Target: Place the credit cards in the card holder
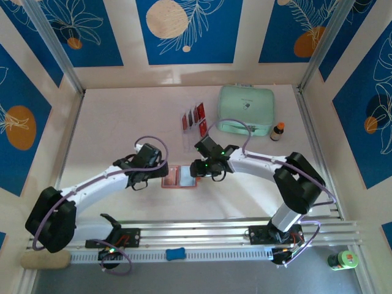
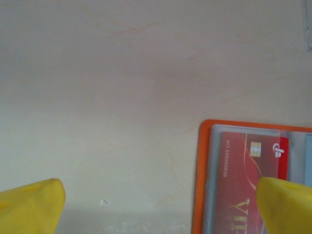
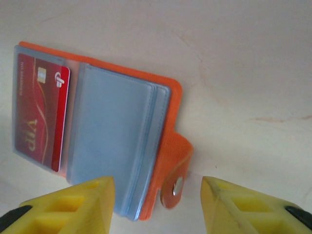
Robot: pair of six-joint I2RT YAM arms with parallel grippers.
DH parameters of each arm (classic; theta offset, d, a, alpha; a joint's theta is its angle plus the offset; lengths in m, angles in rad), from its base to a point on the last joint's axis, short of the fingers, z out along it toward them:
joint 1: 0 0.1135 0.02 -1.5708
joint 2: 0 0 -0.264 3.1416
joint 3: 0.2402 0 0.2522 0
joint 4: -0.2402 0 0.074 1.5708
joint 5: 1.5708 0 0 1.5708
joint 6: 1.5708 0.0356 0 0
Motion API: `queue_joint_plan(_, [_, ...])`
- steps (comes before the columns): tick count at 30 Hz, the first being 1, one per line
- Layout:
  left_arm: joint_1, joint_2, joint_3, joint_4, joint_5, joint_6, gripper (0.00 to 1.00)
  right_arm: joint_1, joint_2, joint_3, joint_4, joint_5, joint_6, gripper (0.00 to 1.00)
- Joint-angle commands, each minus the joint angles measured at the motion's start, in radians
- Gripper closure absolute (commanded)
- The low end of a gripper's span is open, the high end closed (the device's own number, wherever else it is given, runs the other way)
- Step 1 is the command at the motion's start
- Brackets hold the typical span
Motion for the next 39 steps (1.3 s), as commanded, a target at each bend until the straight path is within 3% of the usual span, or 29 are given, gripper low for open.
queue_joint_plan(1, [0.005,0.015,0.025,0.018,0.034,0.008,0.00,-0.006,0.039,0.039,0.000,-0.001,-0.030,0.53])
queue_joint_plan(4, [-0.004,0.020,0.030,0.027,0.044,0.006,0.00,-0.012,0.044,0.032,-0.001,0.004,-0.038,0.68])
queue_joint_plan(6, [-0.012,0.023,0.034,0.033,0.048,0.002,0.00,-0.021,0.029,0.015,-0.001,0.011,-0.045,0.87])
queue_joint_plan(9, [-0.030,0.028,0.041,0.042,0.050,-0.006,0.00,-0.045,-0.005,-0.015,-0.003,0.010,-0.058,1.00])
queue_joint_plan(18, [-0.079,0.057,0.048,0.102,0.079,-0.036,0.00,-0.129,-0.078,-0.076,-0.007,-0.026,-0.110,0.99])
queue_joint_plan(22, [-0.092,0.091,0.056,0.130,0.106,-0.043,0.00,-0.143,-0.097,-0.074,-0.017,-0.054,-0.124,0.75])
queue_joint_plan(25, [-0.104,0.112,0.072,0.131,0.105,-0.037,0.00,-0.144,-0.140,-0.074,-0.038,-0.051,-0.117,0.70])
queue_joint_plan(31, [-0.131,0.123,0.089,0.132,0.058,-0.036,0.00,-0.147,-0.236,-0.079,-0.035,-0.089,-0.073,0.71])
queue_joint_plan(39, [-0.161,0.129,0.058,0.128,-0.049,-0.093,0.00,-0.119,-0.185,-0.052,0.051,-0.177,-0.017,0.90])
